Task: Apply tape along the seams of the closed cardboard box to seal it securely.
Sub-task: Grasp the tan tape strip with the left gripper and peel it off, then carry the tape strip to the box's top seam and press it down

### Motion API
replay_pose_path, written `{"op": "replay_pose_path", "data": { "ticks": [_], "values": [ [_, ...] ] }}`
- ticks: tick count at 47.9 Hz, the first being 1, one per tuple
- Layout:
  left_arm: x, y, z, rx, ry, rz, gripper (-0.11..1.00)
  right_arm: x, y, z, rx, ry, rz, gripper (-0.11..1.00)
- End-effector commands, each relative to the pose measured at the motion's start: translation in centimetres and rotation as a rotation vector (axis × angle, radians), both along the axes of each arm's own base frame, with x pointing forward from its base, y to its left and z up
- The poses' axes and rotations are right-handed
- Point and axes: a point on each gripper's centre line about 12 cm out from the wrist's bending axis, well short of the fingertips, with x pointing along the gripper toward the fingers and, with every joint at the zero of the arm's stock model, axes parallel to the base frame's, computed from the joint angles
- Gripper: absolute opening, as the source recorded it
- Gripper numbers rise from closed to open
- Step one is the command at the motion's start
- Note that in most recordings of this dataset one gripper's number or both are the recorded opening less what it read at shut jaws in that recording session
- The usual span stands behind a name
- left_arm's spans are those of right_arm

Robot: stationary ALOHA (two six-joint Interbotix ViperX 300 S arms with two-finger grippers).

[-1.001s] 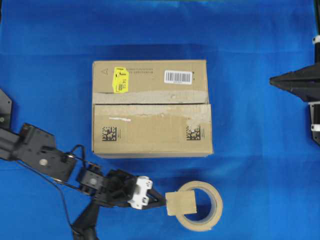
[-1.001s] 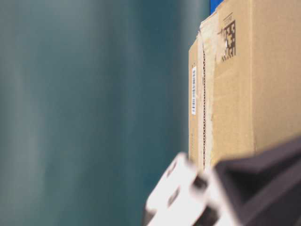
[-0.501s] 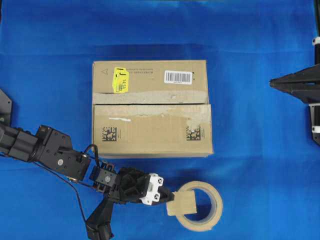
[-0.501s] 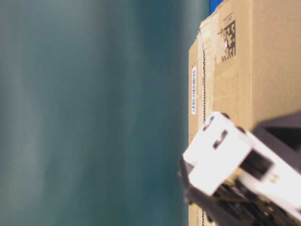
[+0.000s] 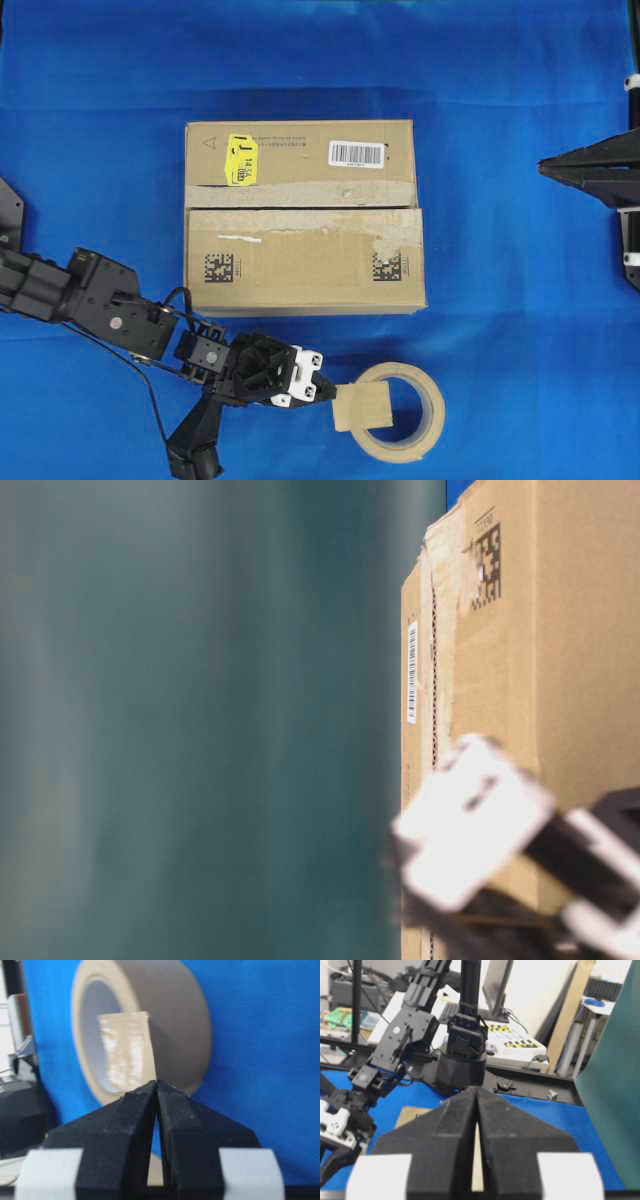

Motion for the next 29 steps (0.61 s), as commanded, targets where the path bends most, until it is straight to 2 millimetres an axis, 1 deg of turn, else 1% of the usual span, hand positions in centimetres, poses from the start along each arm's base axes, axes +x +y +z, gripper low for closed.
{"op": "replay_pose_path", "data": {
  "ticks": [1, 12, 19, 23, 29],
  "values": [
    [-0.3, 0.0, 3.9, -0.035, -0.084, 0.001, 0.0, 0.1, 0.0, 1.0, 0.002, -0.025, 0.002, 0.0],
    [-1.6, 1.1, 9.2, -0.072, -0.189, 0.01, 0.0, 0.2, 0.0, 0.9, 0.002, -0.02, 0.002, 0.0],
    [-2.5, 2.4, 12.5, -0.084, -0.248, 0.031, 0.0, 0.4, 0.0, 0.6, 0.0, -0.006, 0.002, 0.0],
    [-2.9, 3.6, 13.7, -0.081, -0.277, 0.052, 0.0, 0.5, 0.0, 0.4, 0.001, 0.003, 0.002, 0.0],
    [-3.0, 6.0, 14.7, -0.047, -0.312, 0.096, 0.0, 0.8, 0.0, 0.0, 0.0, 0.02, 0.002, 0.0]
  ]
}}
